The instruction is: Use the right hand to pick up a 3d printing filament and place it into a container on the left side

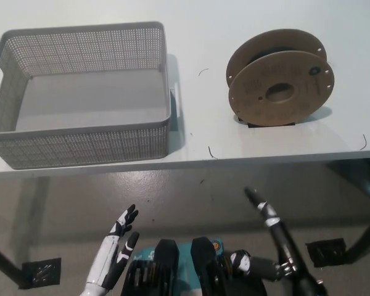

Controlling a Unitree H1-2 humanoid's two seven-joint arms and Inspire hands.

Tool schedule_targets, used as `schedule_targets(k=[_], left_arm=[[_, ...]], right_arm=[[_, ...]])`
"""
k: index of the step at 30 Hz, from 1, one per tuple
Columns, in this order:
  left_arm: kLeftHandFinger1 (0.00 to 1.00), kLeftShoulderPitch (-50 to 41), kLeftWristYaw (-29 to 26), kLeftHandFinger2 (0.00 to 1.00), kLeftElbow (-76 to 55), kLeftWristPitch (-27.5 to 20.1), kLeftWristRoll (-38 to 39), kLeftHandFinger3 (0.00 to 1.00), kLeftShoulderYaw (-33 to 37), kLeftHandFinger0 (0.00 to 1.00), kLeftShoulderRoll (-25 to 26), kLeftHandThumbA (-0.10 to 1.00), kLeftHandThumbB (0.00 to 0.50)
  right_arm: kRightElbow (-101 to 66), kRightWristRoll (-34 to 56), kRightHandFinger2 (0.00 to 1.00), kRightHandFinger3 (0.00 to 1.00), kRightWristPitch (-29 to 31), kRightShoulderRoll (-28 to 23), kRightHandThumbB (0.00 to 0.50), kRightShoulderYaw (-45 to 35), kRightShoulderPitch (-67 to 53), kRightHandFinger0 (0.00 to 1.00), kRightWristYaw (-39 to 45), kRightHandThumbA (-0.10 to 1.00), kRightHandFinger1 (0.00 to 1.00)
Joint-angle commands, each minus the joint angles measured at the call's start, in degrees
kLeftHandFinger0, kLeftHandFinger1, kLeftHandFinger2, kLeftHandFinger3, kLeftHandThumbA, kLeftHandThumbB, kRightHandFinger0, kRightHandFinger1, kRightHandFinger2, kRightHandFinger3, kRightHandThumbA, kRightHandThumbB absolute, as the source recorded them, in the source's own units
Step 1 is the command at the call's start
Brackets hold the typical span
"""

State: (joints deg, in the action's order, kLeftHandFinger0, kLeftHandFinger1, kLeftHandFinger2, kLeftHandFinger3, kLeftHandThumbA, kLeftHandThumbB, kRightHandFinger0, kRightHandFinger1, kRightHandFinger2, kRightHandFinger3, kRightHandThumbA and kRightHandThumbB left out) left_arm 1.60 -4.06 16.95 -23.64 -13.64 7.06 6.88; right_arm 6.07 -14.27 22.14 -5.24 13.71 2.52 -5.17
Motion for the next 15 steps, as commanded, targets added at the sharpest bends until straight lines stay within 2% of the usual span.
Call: schedule_targets(k=[1,2,3,4,5,6,9,12,13,15], left_arm=[[1.0,1.0,-1.5,1.0,-0.7,-3.3,-1.1,1.0,0.4,1.0,0.6,1.0,0.192],[1.0,1.0,-1.3,1.0,-0.7,-3.3,-1.0,1.0,0.4,1.0,0.6,1.0,0.194],[1.0,1.0,-1.4,1.0,-0.7,-3.3,-1.0,1.0,0.4,1.0,0.6,1.0,0.189],[1.0,0.9,-1.3,1.0,-0.8,-3.3,-1.0,1.0,0.5,1.0,0.7,1.0,0.188],[1.0,0.8,-1.4,1.0,-0.8,-3.3,-0.8,1.0,0.6,1.0,0.7,1.0,0.184],[1.0,0.7,-1.4,1.0,-0.8,-3.3,-0.7,1.0,0.7,1.0,0.7,1.0,0.186],[1.0,0.8,-1.7,1.0,-0.6,-3.3,-1.3,1.0,0.7,1.0,0.6,1.0,0.191],[1.0,1.1,-1.5,1.0,-0.6,-3.3,-1.3,1.0,0.4,1.0,0.5,1.0,0.19],[1.0,1.0,-1.4,1.0,-0.5,-3.3,-0.9,1.0,0.6,1.0,0.7,1.0,0.19],[1.0,0.7,-1.6,1.0,-0.6,-3.3,-1.0,1.0,0.6,1.0,0.7,1.0,0.19]], right_arm=[[-7.7,-3.3,1.0,1.0,4.8,-1.0,0.29,-3.0,0.4,1.0,-5.1,1.0,1.0],[-8.8,-3.8,1.0,1.0,4.8,-1.0,0.298,-3.9,0.4,1.0,-4.4,1.0,1.0],[-12.2,-3.4,1.0,1.0,3.0,-1.6,0.332,-5.1,0.6,1.0,-2.8,1.0,1.0],[-15.0,-3.1,1.0,1.0,1.1,-2.1,0.335,-6.0,0.7,1.0,-1.7,1.0,1.0],[-17.7,-2.6,1.0,1.0,0.5,-2.8,0.315,-6.9,1.6,1.0,-1.0,1.0,1.0],[-18.9,-2.0,1.0,1.0,-0.2,-3.2,0.326,-7.4,2.0,1.0,-0.4,1.0,1.0],[-25.8,0.9,1.0,1.0,-7.4,-6.5,0.386,-9.9,5.8,1.0,3.2,1.0,1.0],[-30.4,-0.7,1.0,1.0,-13.8,-10.7,0.386,-12.6,11.2,1.0,6.2,1.0,1.0],[-32.0,0.9,1.0,1.0,-17.8,-13.9,0.39,-13.7,14.2,1.0,8.7,1.0,1.0],[-32.1,3.7,1.0,1.0,-21.4,-17.6,0.393,-14.7,18.8,1.0,10.9,1.0,1.0]])
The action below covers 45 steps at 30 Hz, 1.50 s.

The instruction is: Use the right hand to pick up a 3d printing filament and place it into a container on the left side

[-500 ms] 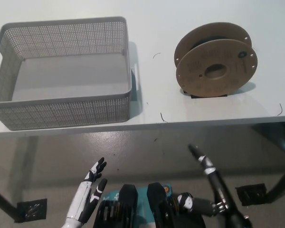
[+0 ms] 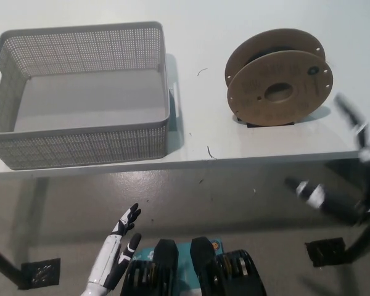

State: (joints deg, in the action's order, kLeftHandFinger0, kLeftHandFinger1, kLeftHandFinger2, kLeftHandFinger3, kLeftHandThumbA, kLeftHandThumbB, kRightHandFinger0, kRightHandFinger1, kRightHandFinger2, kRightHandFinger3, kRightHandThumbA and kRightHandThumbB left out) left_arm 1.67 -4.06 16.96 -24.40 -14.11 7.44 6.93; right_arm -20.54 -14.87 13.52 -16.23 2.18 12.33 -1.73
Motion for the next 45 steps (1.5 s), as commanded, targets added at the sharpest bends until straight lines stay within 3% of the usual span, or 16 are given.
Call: schedule_targets(k=[1,4,7,8,11,13,15,19,22,28,32,35,37,39,43,45], left_arm=[[1.0,0.3,-1.7,1.0,-0.7,-2.5,-0.5,1.0,0.2,1.0,0.6,1.0,0.194],[1.0,-0.4,-1.6,1.0,-0.8,-2.5,-0.7,1.0,0.6,1.0,0.6,1.0,0.19],[1.0,-0.9,-1.7,1.0,-1.0,-2.5,-0.8,1.0,0.8,1.0,0.6,1.0,0.177],[1.0,-0.9,-1.7,1.0,-1.2,-2.5,-0.7,1.0,0.7,1.0,0.5,1.0,0.175],[1.0,-0.7,-1.6,1.0,-1.0,-2.5,-0.7,1.0,0.4,1.0,0.3,1.0,0.18],[1.0,-0.7,-1.3,1.0,-1.0,-2.5,-0.6,1.0,0.3,1.0,0.3,1.0,0.179],[1.0,-0.8,-1.1,1.0,-1.2,-2.5,-0.6,1.0,0.3,1.0,0.2,1.0,0.173],[1.0,-0.7,-1.1,1.0,-1.2,-2.5,-0.7,1.0,0.2,1.0,0.4,1.0,0.17],[1.0,-0.7,-0.9,1.0,-1.1,-2.5,-0.6,1.0,0.4,1.0,0.7,1.0,0.169],[1.0,-0.4,-0.9,1.0,-0.8,-2.5,-0.6,1.0,0.4,1.0,0.7,1.0,0.16],[1.0,-0.5,-0.9,1.0,-0.9,-2.5,-1.1,1.0,0.4,1.0,0.5,1.0,0.156],[1.0,-0.4,-0.8,1.0,-0.9,-2.5,-1.5,1.0,0.2,1.0,0.5,1.0,0.147],[1.0,-0.5,-0.9,1.0,-0.9,-2.5,-1.5,1.0,-0.1,1.0,0.3,1.0,0.106],[1.0,-0.4,-0.9,1.0,-0.6,-2.5,-1.3,1.0,-0.1,1.0,0.4,1.0,0.078],[1.0,-0.1,-1.0,1.0,-0.6,-2.5,-1.4,1.0,-0.2,1.0,0.6,1.0,0.032],[1.0,0.0,-1.0,1.0,-0.4,-2.5,-1.4,1.0,-0.3,1.0,0.7,1.0,0.022]], right_arm=[[-4.8,4.8,1.0,1.0,-15.3,-9.1,0.427,-3.8,12.4,1.0,9.1,1.0,1.0],[-2.1,6.7,1.0,1.0,-20.7,-14.8,0.442,-3.7,20.9,1.0,13.5,1.0,1.0],[-0.8,7.0,1.0,1.0,-26.1,-18.3,0.408,-2.1,27.1,1.0,17.6,1.0,1.0],[2.5,7.8,1.0,1.0,-28.1,-20.1,0.354,-0.9,31.5,1.0,20.4,1.0,1.0],[7.0,8.7,1.0,1.0,-32.2,-22.0,0.343,0.8,37.4,1.0,23.9,1.0,1.0],[10.3,7.2,1.0,1.0,-32.4,-22.7,0.358,2.0,40.3,1.0,25.2,1.0,1.0],[16.8,4.8,1.0,1.0,-33.2,-24.4,0.413,5.2,45.5,1.0,29.2,1.0,1.0],[25.4,1.4,1.0,1.0,-30.8,-25.7,0.428,9.8,51.7,1.0,32.8,1.0,1.0],[30.4,1.1,1.0,1.0,-34.0,-25.4,0.387,13.7,56.4,1.0,37.3,1.0,1.0],[40.1,3.1,1.0,1.0,-37.7,-22.9,0.473,18.7,63.2,1.0,44.4,1.0,1.0],[48.3,6.0,1.0,1.0,-35.7,-19.9,0.401,20.3,66.7,1.0,49.7,1.0,1.0],[53.0,5.3,1.0,1.0,-33.5,-18.5,0.404,22.0,69.1,1.0,51.5,1.0,1.0],[55.9,4.7,1.0,1.0,-32.7,-17.4,0.426,22.8,70.6,1.0,52.6,1.0,1.0],[57.8,4.7,1.0,1.0,-31.0,-16.8,0.355,24.2,72.4,1.0,55.4,1.0,1.0],[60.4,4.5,1.0,1.0,-33.9,-15.4,0.372,25.7,75.8,1.0,59.6,1.0,1.0],[62.4,2.0,1.0,1.0,-31.9,-14.6,0.374,28.2,77.8,1.0,60.8,1.0,1.0]])
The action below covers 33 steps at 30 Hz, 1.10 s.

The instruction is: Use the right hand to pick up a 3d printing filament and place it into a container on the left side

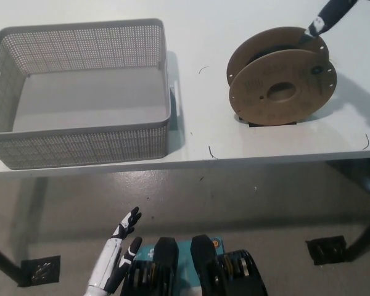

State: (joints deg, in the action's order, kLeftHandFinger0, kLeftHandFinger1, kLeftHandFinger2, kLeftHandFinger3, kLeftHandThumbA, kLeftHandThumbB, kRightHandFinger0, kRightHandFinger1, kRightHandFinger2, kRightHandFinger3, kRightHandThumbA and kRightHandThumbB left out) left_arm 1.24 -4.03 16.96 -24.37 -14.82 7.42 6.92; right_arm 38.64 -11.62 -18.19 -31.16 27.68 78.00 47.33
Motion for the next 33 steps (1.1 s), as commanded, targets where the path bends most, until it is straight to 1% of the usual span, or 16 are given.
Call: schedule_targets(k=[1,4,6,8,9,12,14,17,18,19,23,24,26,29,30,33], left_arm=[[1.0,0.5,-1.3,1.0,-0.4,-2.6,-1.1,1.0,-0.3,1.0,0.7,1.0,0.017],[1.0,0.1,-1.5,1.0,-0.3,-2.6,-1.7,1.0,-0.3,1.0,0.6,1.0,0.014],[1.0,-0.1,-1.3,1.0,-0.7,-2.1,-2.1,1.0,-0.4,1.0,0.5,1.0,0.022],[1.0,-0.2,-1.5,1.0,-0.8,-1.8,-2.6,1.0,-0.5,1.0,0.5,1.0,0.024],[1.0,-0.4,-1.4,1.0,-0.9,-1.8,-2.6,1.0,-0.5,1.0,0.5,1.0,0.028],[1.0,-0.4,-1.0,1.0,-0.5,-2.5,-1.9,1.0,-0.6,1.0,0.4,1.0,0.04],[1.0,-0.2,-0.7,1.0,-0.5,-2.6,-1.2,1.0,-0.6,1.0,0.3,1.0,0.039],[1.0,-0.3,-0.8,1.0,-0.6,-2.6,-1.5,1.0,-0.7,1.0,0.2,1.0,0.046],[1.0,-0.3,-0.8,1.0,-0.6,-2.6,-1.5,1.0,-0.6,1.0,0.2,1.0,0.047],[1.0,-0.3,-1.0,1.0,-0.6,-2.6,-1.9,1.0,-0.6,1.0,0.3,1.0,0.051],[1.0,-0.5,-0.8,1.0,-0.9,-2.6,-1.7,1.0,-0.7,1.0,0.4,1.0,0.067],[1.0,-0.5,-0.8,1.0,-0.9,-2.6,-1.7,1.0,-0.6,1.0,0.5,1.0,0.068],[1.0,-0.4,-0.8,1.0,-0.8,-2.6,-1.5,1.0,-0.5,1.0,0.5,1.0,0.081],[1.0,-0.3,-0.7,1.0,-0.9,-2.6,-1.2,1.0,-0.3,1.0,0.7,1.0,0.1],[1.0,-0.2,-0.7,1.0,-0.9,-2.6,-1.3,1.0,-0.3,1.0,0.7,1.0,0.109],[1.0,-0.4,-0.5,1.0,-1.2,-2.6,-1.3,1.0,-0.4,1.0,0.7,1.0,0.118]], right_arm=[[4.3,-1.6,1.0,1.0,-0.7,0.8,0.369,3.0,12.8,1.0,11.8,1.0,1.0],[7.5,-2.2,1.0,1.0,0.8,2.1,0.372,4.5,14.1,1.0,12.7,1.0,1.0],[12.7,-1.1,1.0,1.0,3.9,3.8,0.415,3.8,14.4,1.0,12.6,1.0,1.0],[15.1,0.6,1.0,1.0,3.2,5.2,0.373,2.3,14.4,1.0,13.7,1.0,1.0],[14.6,-0.8,1.0,1.0,2.9,5.4,0.391,3.2,14.2,1.0,12.9,1.0,1.0],[15.5,-4.1,1.0,1.0,3.8,6.5,0.347,5.4,14.5,1.0,11.7,1.0,1.0],[16.2,-5.8,1.0,1.0,5.0,7.2,0.362,6.4,14.4,1.0,9.9,1.0,1.0],[20.4,-5.8,1.0,1.0,5.0,8.9,0.317,7.1,15.0,1.0,12.4,1.0,1.0],[21.1,-5.7,1.0,1.0,5.1,9.1,0.313,6.9,15.0,1.0,12.4,1.0,1.0],[23.6,-6.5,1.0,1.0,5.3,10.0,0.346,7.4,15.1,1.0,12.0,1.0,1.0],[29.8,-7.2,1.0,1.0,9.5,12.0,0.32,7.9,15.2,1.0,12.9,1.0,1.0],[30.3,-7.6,1.0,1.0,10.8,12.1,0.324,8.0,14.7,1.0,11.8,1.0,1.0],[29.7,-10.3,1.0,1.0,10.3,12.2,0.424,9.9,13.8,1.0,9.5,1.0,1.0],[30.7,-11.4,1.0,1.0,10.2,13.1,0.446,10.9,12.7,1.0,9.0,1.0,1.0],[31.2,-12.1,1.0,1.0,10.6,13.4,0.472,11.5,12.6,1.0,8.9,1.0,1.0],[33.1,-13.3,1.0,1.0,11.8,14.7,0.434,12.7,11.5,1.0,8.2,1.0,1.0]])
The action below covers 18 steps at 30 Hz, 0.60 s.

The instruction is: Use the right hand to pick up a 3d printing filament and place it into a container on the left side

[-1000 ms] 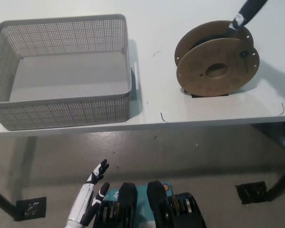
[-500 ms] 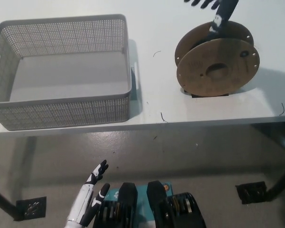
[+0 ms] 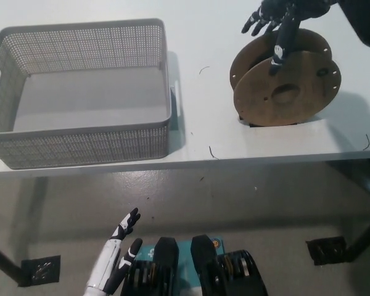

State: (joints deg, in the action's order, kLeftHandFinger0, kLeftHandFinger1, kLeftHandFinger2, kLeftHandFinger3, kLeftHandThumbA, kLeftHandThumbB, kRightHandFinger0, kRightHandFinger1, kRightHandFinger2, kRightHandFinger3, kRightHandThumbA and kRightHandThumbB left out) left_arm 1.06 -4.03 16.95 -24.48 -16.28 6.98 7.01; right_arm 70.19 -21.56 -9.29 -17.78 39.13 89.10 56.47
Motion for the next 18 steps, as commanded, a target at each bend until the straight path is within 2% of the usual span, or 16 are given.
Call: schedule_targets(k=[1,2,3,4,5,6,7,8,12,13,15,18], left_arm=[[1.0,-0.2,-0.5,1.0,-1.1,-2.4,0.1,1.0,0.1,1.0,0.7,1.0,0.12],[1.0,-0.2,-0.5,1.0,-1.0,-2.4,0.1,1.0,0.2,1.0,0.7,1.0,0.122],[1.0,-0.2,-0.6,1.0,-1.0,-2.4,0.3,1.0,0.4,1.0,0.8,1.0,0.122],[1.0,-0.2,-0.4,1.0,-1.1,-2.4,0.3,1.0,0.5,1.0,0.8,1.0,0.133],[1.0,-0.2,-0.2,1.0,-1.1,-2.4,0.4,1.0,0.4,1.0,0.7,1.0,0.14],[1.0,0.1,-0.3,1.0,-1.1,-2.4,0.4,1.0,0.4,1.0,0.8,1.0,0.141],[1.0,0.4,-0.2,1.0,-1.1,-2.4,0.7,1.0,0.3,1.0,0.9,1.0,0.139],[1.0,0.6,-0.1,1.0,-1.2,-2.4,0.9,1.0,0.2,1.0,1.1,1.0,0.137],[1.0,0.7,0.4,1.0,-1.4,-2.4,1.5,1.0,-0.3,1.0,1.2,1.0,0.154],[1.0,0.6,0.4,1.0,-1.6,-2.4,1.3,1.0,-0.2,1.0,1.3,1.0,0.157],[1.0,0.6,0.0,1.0,-1.6,-2.4,0.7,1.0,-0.1,1.0,1.3,1.0,0.158],[1.0,0.6,0.0,1.0,-1.6,-2.4,0.9,1.0,0.1,1.0,1.5,1.0,0.149]], right_arm=[[1.6,-4.4,1.0,1.0,3.7,1.4,0.413,2.0,-0.3,1.0,-2.0,1.0,1.0],[1.6,-5.2,1.0,1.0,4.6,1.4,0.407,2.6,-0.8,1.0,-2.8,1.0,1.0],[2.4,-4.5,1.0,1.0,4.5,1.6,0.356,1.8,-1.4,1.0,-3.2,1.0,1.0],[2.0,-5.4,1.0,1.0,6.2,1.4,0.343,2.3,-2.5,1.0,-5.7,1.0,1.0],[2.2,-5.8,1.0,1.0,5.3,1.6,0.352,2.4,-3.0,1.0,-6.4,1.0,1.0],[3.4,-5.3,1.0,1.0,4.1,1.9,0.339,1.6,-2.8,1.0,-6.0,1.0,1.0],[3.1,-7.5,1.0,1.0,5.7,1.8,0.383,3.4,-2.9,1.0,-7.6,1.0,1.0],[3.5,-8.2,1.0,1.0,6.3,2.0,0.384,3.8,-2.5,1.0,-7.9,1.0,1.0],[5.3,-8.3,1.0,1.0,8.3,2.0,0.327,3.4,-1.6,1.0,-7.5,1.0,1.0],[5.3,-9.4,1.0,1.0,8.6,2.0,0.343,4.3,-1.8,1.0,-7.8,1.0,1.0],[5.5,-11.3,1.0,1.0,10.1,1.8,0.334,5.8,-3.1,1.0,-9.2,1.0,1.0],[6.9,-12.4,1.0,1.0,8.0,2.1,0.392,6.6,-4.8,1.0,-10.3,1.0,1.0]])
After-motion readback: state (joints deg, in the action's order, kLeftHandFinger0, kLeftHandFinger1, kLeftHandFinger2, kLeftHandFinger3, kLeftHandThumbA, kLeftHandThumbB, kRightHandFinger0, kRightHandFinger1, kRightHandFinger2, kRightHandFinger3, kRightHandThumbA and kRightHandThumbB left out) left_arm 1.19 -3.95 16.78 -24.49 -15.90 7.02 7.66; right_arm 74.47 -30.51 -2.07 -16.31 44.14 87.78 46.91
